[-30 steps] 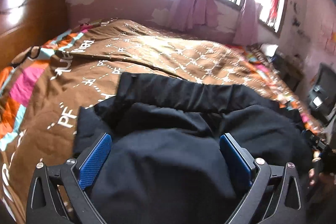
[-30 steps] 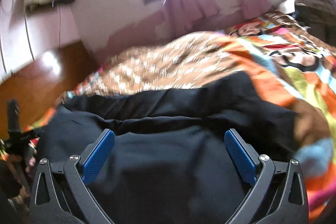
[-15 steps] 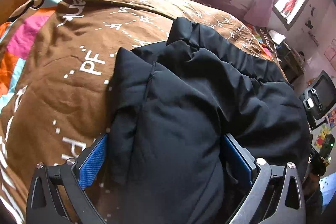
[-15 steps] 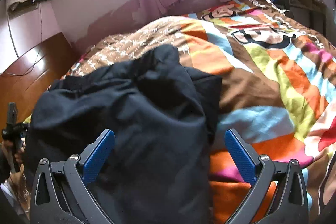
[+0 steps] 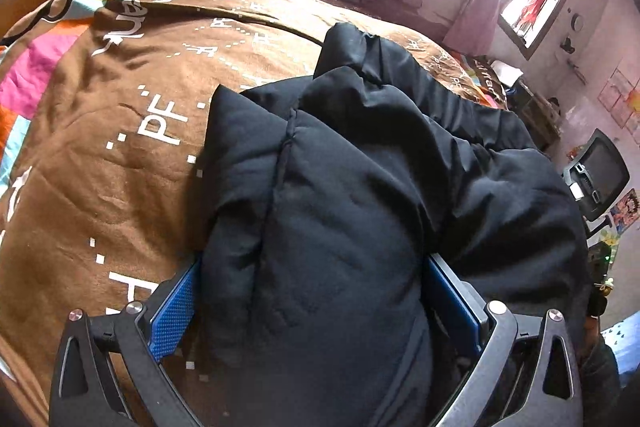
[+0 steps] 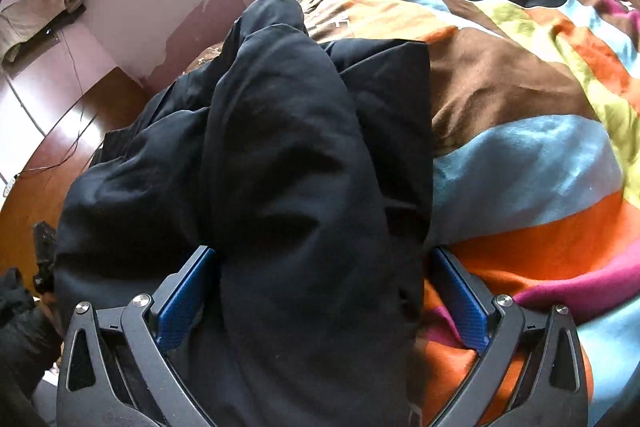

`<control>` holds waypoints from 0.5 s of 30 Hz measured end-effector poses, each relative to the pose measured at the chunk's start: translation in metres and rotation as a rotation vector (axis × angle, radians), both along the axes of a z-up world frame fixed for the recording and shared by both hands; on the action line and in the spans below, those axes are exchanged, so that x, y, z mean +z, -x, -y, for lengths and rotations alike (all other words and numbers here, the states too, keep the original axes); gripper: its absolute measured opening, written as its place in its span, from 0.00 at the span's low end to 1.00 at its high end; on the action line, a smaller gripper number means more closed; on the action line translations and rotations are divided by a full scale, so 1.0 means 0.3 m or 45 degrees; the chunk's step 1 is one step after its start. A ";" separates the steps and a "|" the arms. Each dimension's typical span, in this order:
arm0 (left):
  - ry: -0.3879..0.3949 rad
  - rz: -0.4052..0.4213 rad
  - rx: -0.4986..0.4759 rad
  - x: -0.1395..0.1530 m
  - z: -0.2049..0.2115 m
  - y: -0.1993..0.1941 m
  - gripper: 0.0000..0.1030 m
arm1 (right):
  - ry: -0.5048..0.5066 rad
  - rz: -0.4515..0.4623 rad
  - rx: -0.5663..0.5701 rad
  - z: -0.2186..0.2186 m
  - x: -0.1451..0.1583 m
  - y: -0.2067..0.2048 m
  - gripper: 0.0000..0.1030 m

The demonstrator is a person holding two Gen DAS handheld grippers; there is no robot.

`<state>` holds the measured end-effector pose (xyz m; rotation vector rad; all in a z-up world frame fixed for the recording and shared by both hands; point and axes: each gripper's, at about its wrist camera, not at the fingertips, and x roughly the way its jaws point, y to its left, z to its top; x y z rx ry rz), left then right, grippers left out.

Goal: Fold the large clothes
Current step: 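Grasp the jacket bundle with both tools and lift it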

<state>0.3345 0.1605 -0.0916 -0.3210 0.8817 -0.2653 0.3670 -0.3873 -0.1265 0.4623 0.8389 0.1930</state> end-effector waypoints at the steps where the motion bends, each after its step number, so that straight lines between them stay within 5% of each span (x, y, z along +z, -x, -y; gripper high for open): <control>1: 0.010 -0.004 -0.003 -0.002 -0.003 -0.004 1.00 | -0.010 -0.002 0.003 0.002 -0.004 -0.006 0.99; 12: 0.032 -0.088 -0.020 0.002 -0.007 -0.027 1.00 | -0.007 0.008 0.013 0.001 -0.022 -0.012 0.98; 15: 0.033 -0.147 -0.023 0.017 0.004 -0.039 1.00 | 0.028 0.040 0.022 -0.020 0.002 0.012 0.86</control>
